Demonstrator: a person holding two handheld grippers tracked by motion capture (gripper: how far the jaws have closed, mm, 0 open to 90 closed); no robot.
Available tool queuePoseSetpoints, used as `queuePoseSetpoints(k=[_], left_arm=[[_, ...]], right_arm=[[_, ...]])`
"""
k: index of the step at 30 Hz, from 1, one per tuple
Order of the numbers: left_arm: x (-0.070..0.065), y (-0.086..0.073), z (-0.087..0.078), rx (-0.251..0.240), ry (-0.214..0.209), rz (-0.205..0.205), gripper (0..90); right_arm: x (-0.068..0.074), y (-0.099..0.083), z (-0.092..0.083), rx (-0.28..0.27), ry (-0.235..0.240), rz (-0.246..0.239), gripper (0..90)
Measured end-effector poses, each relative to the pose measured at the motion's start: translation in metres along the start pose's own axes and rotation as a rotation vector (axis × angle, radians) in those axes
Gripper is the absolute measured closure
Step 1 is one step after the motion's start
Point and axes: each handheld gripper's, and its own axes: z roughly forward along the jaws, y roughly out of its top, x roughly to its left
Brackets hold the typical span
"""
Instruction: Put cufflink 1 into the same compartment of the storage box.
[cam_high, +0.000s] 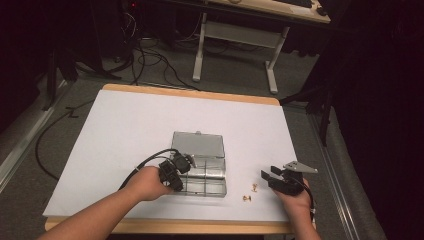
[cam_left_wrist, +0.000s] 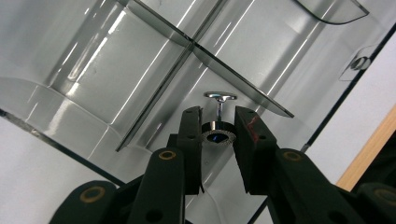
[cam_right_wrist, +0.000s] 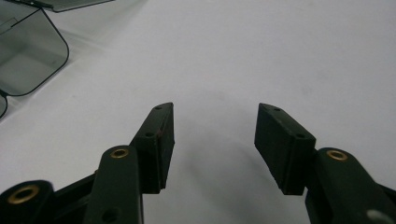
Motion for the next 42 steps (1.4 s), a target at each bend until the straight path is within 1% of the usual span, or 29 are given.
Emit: queuePoseSetpoints(k=[8,14,18,23,26,27,29,31,32,35,36,38,39,40,42], left_arm=[[-0.001,0.001,0.003,0.005,-0.003,-0.002,73.0],[0.000,0.001,0.006,0.018,-0.002,-0.001,72.7],[0.001,0.000,0.004,0.008,-0.005,-0.005,72.2],[0.003,-0.001,-0.005,-0.024,-0.015,-0.025,68.7],[0.004,-0.001,-0.013,-0.048,-0.020,-0.031,67.9],[0.004,-0.001,-0.014,-0.048,-0.020,-0.031,67.6],[0.003,0.000,-0.018,-0.048,-0.004,-0.023,67.2],[0.003,0.000,-0.020,-0.050,0.001,-0.023,66.8],[0.004,0.001,-0.025,-0.056,0.006,-0.024,66.5],[0.006,0.000,-0.030,-0.070,0.008,-0.035,66.1],[0.007,-0.001,-0.035,-0.077,0.021,-0.039,66.1],[0.010,-0.003,-0.042,-0.087,0.031,-0.045,66.1],[0.011,-0.004,-0.044,-0.087,0.038,-0.046,66.1],[0.013,-0.006,-0.046,-0.086,0.054,-0.047,66.0],[0.017,-0.009,-0.049,-0.087,0.060,-0.058,66.0]], right_arm=[[0.000,0.000,0.000,0.000,0.000,0.004,48.2],[0.000,0.000,0.000,0.000,0.001,0.003,48.2],[-0.001,0.000,0.000,-0.004,0.002,0.004,48.2],[0.000,0.000,0.000,0.001,0.000,0.002,48.2],[0.000,0.000,0.000,0.002,-0.001,0.002,48.2],[0.000,0.000,0.000,0.002,-0.001,0.000,48.2],[0.000,0.000,0.000,0.002,0.000,-0.002,48.2],[0.000,0.000,0.000,0.002,0.000,-0.003,48.2],[0.000,0.000,0.001,0.005,0.001,-0.001,48.1],[0.000,0.000,0.000,0.004,0.001,-0.003,48.1],[0.000,0.000,0.000,0.004,0.000,-0.001,48.1],[0.000,0.000,0.001,0.006,0.001,-0.002,48.1],[0.000,0.000,0.001,0.007,0.002,-0.002,48.1],[0.000,0.000,0.001,0.007,0.001,-0.002,48.1],[0.000,0.000,0.000,0.006,0.002,-0.002,48.1]])
